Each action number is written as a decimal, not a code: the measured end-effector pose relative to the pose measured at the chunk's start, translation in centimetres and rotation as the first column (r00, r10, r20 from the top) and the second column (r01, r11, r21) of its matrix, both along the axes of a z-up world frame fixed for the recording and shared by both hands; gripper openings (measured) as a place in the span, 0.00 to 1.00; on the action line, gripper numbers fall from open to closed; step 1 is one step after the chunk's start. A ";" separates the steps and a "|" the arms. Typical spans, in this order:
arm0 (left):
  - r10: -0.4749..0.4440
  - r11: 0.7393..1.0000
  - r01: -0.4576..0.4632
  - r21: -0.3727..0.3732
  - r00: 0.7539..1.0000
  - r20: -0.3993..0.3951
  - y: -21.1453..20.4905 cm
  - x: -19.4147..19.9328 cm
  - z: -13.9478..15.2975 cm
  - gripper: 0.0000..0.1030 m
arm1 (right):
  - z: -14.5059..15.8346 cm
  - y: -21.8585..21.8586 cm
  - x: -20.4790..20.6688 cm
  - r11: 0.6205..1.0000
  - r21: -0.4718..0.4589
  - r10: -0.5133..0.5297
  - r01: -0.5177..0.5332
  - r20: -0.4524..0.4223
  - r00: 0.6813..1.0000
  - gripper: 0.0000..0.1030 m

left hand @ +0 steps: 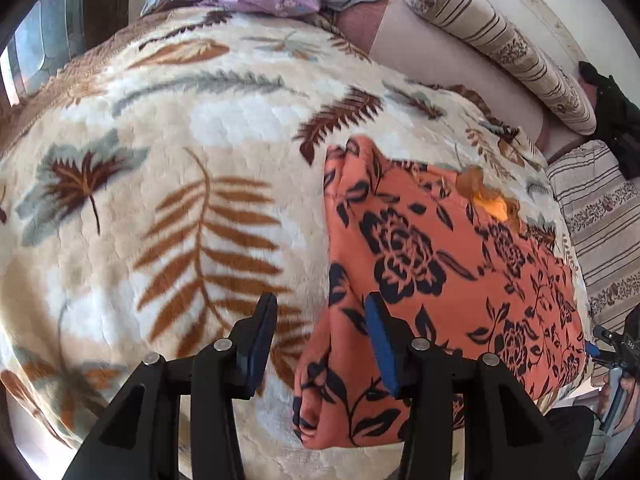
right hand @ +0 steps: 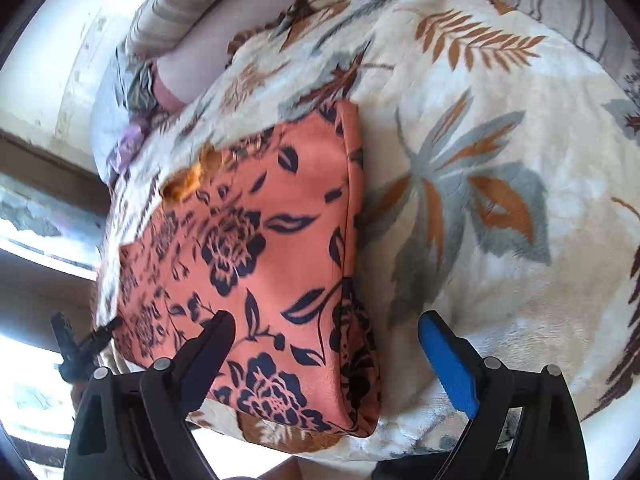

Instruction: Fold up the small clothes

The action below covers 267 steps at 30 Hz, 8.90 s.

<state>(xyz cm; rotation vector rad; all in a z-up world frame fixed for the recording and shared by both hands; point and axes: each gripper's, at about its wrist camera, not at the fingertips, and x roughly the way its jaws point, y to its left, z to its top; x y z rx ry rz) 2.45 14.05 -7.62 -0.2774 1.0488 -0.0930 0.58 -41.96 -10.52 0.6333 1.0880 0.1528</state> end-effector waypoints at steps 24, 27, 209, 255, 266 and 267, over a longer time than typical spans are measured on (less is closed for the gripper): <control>-0.150 0.980 0.146 0.139 0.988 0.023 -4.1 9.9 -2.2 0.06 | -0.3 2.6 9.8 0.923 -0.385 0.020 0.008 0.070 0.997 0.09; -0.169 0.975 0.155 0.158 0.982 0.085 -4.3 9.0 -0.7 0.05 | 1.8 3.9 9.2 0.883 -0.469 0.062 -0.004 0.108 0.992 0.08; -0.338 0.924 0.279 0.261 0.916 0.217 -16.3 -2.3 -3.9 0.94 | -6.3 5.4 -6.7 0.844 0.452 -0.289 0.290 -0.073 0.954 0.86; -0.534 0.833 0.479 0.277 0.827 0.178 -24.7 -1.5 -5.0 1.00 | 2.4 3.4 15.2 0.923 -0.383 -0.029 0.028 0.002 1.000 0.10; -0.535 0.832 0.481 0.277 0.829 0.166 -24.7 -1.4 -5.0 1.00 | 3.0 0.8 12.8 0.834 -0.474 -0.278 0.283 0.082 0.957 0.68; -0.532 0.833 0.479 0.276 0.830 0.166 -24.7 -1.4 -4.9 1.00 | 4.1 0.9 12.1 0.836 -0.469 -0.270 0.285 0.101 0.958 0.68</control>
